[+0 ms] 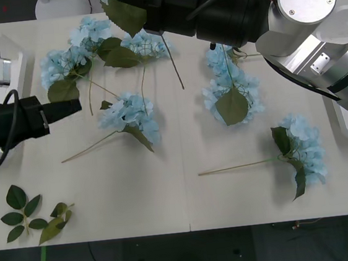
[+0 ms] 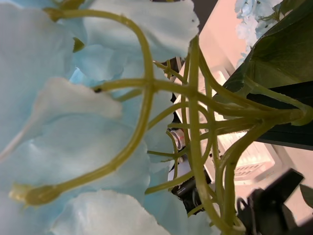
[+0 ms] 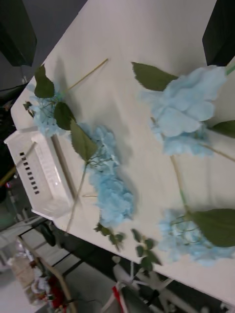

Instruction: Place the red flowers into the right box and the blue flowers into the left box. If a person shows an open palm, hand one flower to the person first, then continue sorting.

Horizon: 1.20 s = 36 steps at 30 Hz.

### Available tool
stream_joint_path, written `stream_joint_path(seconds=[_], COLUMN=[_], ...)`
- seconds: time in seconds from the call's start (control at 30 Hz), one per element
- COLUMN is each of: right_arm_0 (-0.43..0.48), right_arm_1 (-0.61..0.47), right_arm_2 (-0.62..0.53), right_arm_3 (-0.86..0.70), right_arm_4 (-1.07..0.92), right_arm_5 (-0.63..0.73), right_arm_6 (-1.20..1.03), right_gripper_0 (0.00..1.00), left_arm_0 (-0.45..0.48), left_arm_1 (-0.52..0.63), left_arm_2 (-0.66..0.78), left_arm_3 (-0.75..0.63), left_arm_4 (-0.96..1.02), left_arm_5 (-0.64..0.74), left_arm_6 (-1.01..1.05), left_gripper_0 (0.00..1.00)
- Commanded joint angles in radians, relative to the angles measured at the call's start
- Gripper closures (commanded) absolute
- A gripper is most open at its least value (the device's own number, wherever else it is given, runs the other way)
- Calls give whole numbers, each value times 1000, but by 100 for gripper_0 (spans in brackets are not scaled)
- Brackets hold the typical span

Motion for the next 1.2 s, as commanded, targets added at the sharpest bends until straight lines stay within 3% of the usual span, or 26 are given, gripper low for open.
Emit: stream_joint_path(seconds=[0.03, 0.17, 0.33, 0.47, 0.67, 1.2], right_arm_0=[-8, -6, -6, -6, -6, -6], right_arm_1=[12, 12, 12, 11, 11, 3], right_arm_2=[3, 3, 3, 3, 3, 3], right_arm_3=[-43, -43, -43, -42, -42, -39], right_arm_4=[-10, -10, -10, -10, -10, -9], right_arm_5=[-4, -4, -4, -4, -4, -4], right_arm_6=[29, 29, 26, 26, 25, 25], right_gripper_0=[100, 100, 100, 100, 100, 100], left_arm_0=[5, -50, -124, -190, -284, -449], left_arm_1=[-161, -241, -313, -360, -426, -534], left_arm_2=[-21, -113, -300, -401, -475, -478], left_arm_3=[-122, -127, -68, -2, 96, 277], left_arm_4=[-143, -250, -407, -443, -443, -420], left_arm_5=[-33, -99, -340, -449, -504, -535], left_arm_6=[-18, -24, -21, -18, -12, -7], left_gripper_0=[0, 0, 0, 0, 0, 0])
